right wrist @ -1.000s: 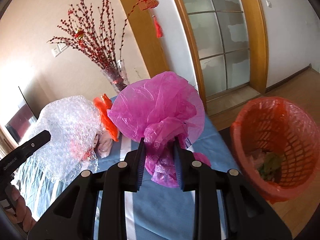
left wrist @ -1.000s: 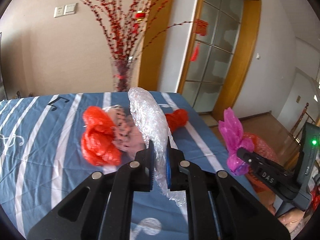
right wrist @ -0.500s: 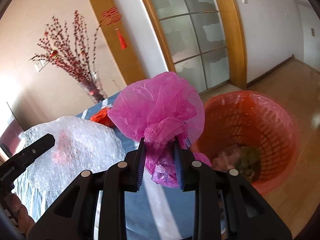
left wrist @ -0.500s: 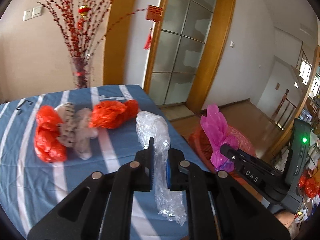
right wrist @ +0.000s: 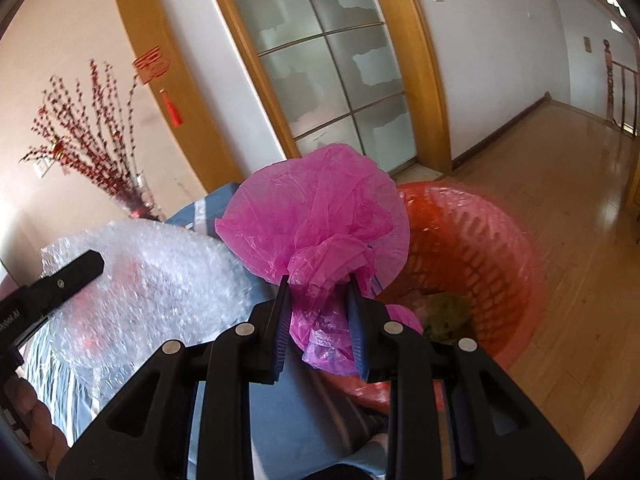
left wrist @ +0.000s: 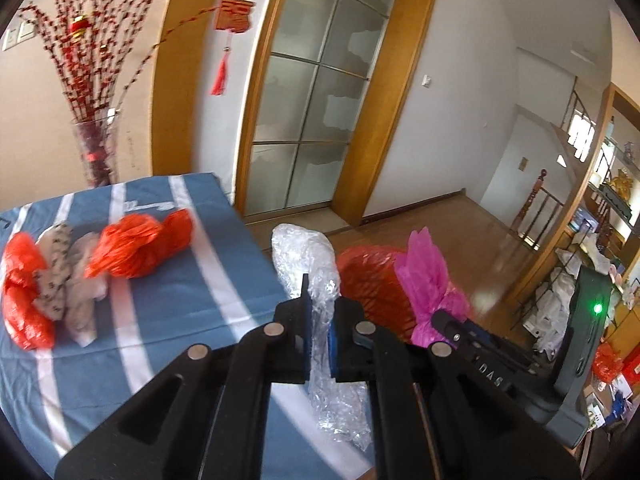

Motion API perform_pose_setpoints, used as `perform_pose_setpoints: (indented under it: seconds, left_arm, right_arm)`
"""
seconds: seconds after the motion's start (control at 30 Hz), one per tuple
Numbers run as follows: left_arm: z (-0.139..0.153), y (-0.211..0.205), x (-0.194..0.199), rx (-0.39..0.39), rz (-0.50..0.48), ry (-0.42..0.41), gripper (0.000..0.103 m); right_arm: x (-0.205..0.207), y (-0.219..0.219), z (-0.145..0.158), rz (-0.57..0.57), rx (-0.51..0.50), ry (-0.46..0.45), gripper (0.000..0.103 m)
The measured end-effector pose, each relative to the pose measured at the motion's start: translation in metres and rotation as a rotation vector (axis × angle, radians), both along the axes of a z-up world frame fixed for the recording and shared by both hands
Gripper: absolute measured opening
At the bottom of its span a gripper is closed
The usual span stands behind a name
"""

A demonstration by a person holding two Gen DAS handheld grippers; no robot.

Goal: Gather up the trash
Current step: 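Carry the pink mesh bag and bubble wrap over the red wastebasket with both grippers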

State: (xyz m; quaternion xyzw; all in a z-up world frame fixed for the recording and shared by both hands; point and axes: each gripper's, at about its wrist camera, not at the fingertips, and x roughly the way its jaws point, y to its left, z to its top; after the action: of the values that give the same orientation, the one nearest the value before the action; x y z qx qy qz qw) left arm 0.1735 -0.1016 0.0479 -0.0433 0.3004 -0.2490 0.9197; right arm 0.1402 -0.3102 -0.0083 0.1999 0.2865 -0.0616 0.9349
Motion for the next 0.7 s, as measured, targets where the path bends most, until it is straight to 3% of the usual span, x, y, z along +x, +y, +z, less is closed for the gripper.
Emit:
perform_pose_setpoints:
  seconds: [0.4, 0.7]
  left_arm:
    - [-0.005, -0.069, 0.02, -0.008, -0.089, 0.008, 0.007]
    - [-0.028, -0.097, 0.036, -0.002, -0.116, 0.045, 0.007]
  right_arm:
    - [0.0, -0.049, -0.007, -0.093, 0.03, 0.004, 0.027]
    - [0.005, -0.068, -0.007, -0.121, 0.041, -0.001, 0.027]
